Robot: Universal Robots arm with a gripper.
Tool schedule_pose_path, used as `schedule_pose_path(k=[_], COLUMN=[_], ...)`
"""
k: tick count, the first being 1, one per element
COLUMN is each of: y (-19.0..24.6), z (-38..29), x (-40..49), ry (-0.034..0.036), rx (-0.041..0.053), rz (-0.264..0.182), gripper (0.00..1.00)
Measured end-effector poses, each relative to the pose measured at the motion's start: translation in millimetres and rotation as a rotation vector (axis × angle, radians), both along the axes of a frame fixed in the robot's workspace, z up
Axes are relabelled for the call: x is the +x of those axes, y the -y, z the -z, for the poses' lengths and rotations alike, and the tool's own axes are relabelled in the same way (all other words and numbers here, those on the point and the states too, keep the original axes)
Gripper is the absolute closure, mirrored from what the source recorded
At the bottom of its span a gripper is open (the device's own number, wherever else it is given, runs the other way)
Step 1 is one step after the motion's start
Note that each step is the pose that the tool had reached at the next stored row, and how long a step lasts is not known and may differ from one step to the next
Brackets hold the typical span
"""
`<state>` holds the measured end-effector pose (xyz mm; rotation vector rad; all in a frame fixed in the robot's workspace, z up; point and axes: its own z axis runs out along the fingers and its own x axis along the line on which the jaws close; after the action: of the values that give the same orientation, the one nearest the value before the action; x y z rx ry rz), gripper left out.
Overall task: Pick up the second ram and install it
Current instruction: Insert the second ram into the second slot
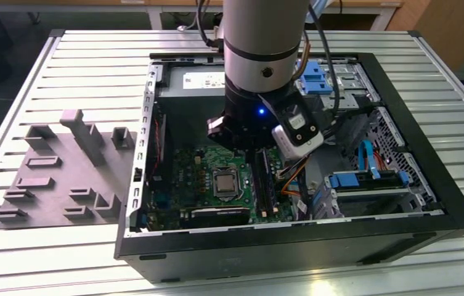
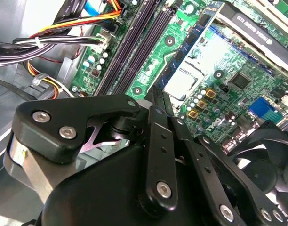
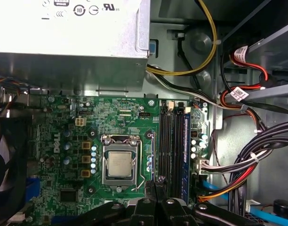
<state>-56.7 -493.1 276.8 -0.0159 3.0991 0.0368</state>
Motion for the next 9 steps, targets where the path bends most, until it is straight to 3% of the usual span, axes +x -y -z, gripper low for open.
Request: schedule_pose_path(k=[9], y=[0.0], z=[3.0], x=[0.0], ry=[0.0], rx=[0.0], rz=[0.002], gripper=[0.89])
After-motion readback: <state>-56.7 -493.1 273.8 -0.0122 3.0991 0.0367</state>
